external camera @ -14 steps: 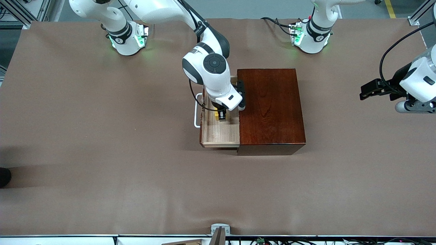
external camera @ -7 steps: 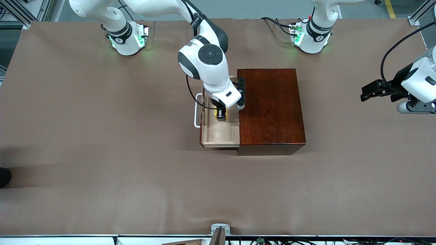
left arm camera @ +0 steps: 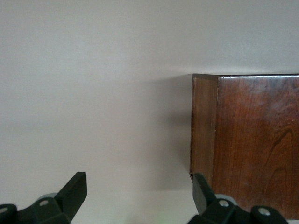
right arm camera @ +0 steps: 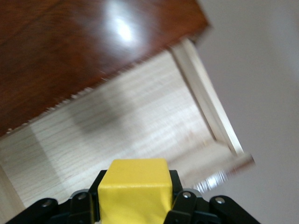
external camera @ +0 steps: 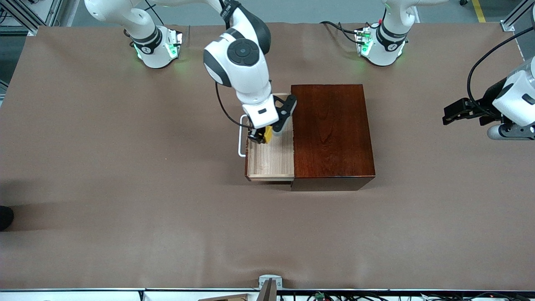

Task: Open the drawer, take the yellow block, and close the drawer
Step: 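Lift the cube out with the right gripper while the left gripper returns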

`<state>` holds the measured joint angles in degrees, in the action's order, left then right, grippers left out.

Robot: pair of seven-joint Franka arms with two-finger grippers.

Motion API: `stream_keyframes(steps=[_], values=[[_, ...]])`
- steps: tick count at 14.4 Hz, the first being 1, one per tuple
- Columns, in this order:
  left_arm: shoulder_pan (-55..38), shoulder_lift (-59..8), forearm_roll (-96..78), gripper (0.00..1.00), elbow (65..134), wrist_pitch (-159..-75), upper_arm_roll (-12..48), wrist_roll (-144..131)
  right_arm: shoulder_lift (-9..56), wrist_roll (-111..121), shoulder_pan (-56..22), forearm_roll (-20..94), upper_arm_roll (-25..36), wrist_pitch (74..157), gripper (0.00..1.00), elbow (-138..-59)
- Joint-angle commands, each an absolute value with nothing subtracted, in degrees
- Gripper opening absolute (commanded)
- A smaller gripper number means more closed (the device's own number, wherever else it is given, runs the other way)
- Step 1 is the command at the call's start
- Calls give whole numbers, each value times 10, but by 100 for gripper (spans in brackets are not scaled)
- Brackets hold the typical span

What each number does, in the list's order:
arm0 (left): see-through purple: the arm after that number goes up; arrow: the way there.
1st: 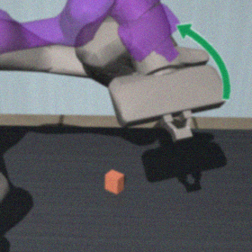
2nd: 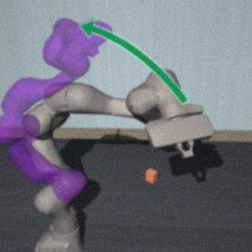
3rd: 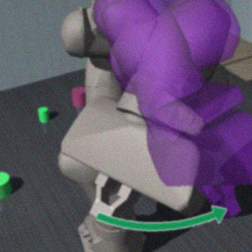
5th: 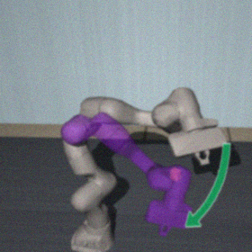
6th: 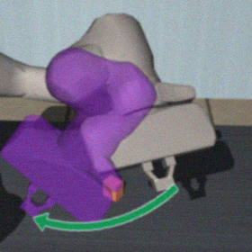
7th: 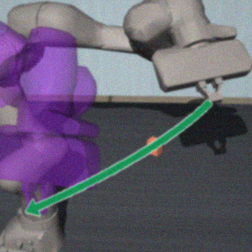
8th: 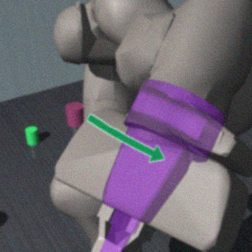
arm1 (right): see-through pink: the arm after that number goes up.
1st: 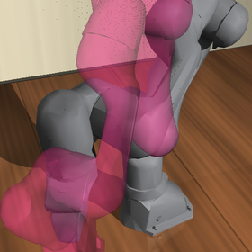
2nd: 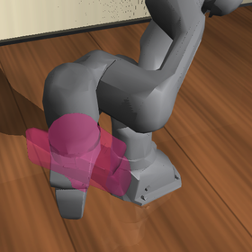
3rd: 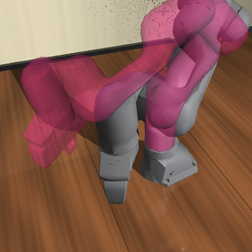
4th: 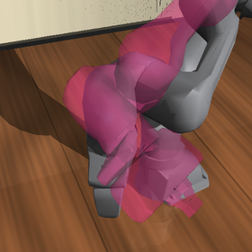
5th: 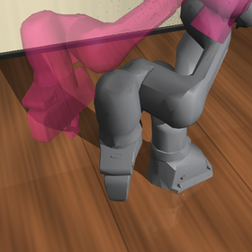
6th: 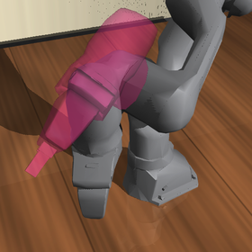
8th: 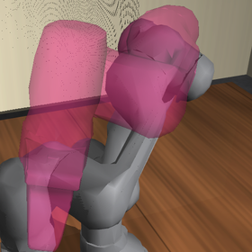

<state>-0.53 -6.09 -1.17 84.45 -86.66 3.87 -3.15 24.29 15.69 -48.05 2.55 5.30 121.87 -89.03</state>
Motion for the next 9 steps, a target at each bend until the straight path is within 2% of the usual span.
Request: stream_keyframes(steps=[1,4,9], values=[[2,-60,-1,100,844,-872,46,-25,165,61,-453,18,61,1216,0,-980],[2,-60,-2,100,843,-876,46,-25,128,-20,-402,15,70,1162,0,-1010],[-2,-60,-3,100,842,-876,47,-25,133,-54,-264,15,70,1092,0,-1012]])
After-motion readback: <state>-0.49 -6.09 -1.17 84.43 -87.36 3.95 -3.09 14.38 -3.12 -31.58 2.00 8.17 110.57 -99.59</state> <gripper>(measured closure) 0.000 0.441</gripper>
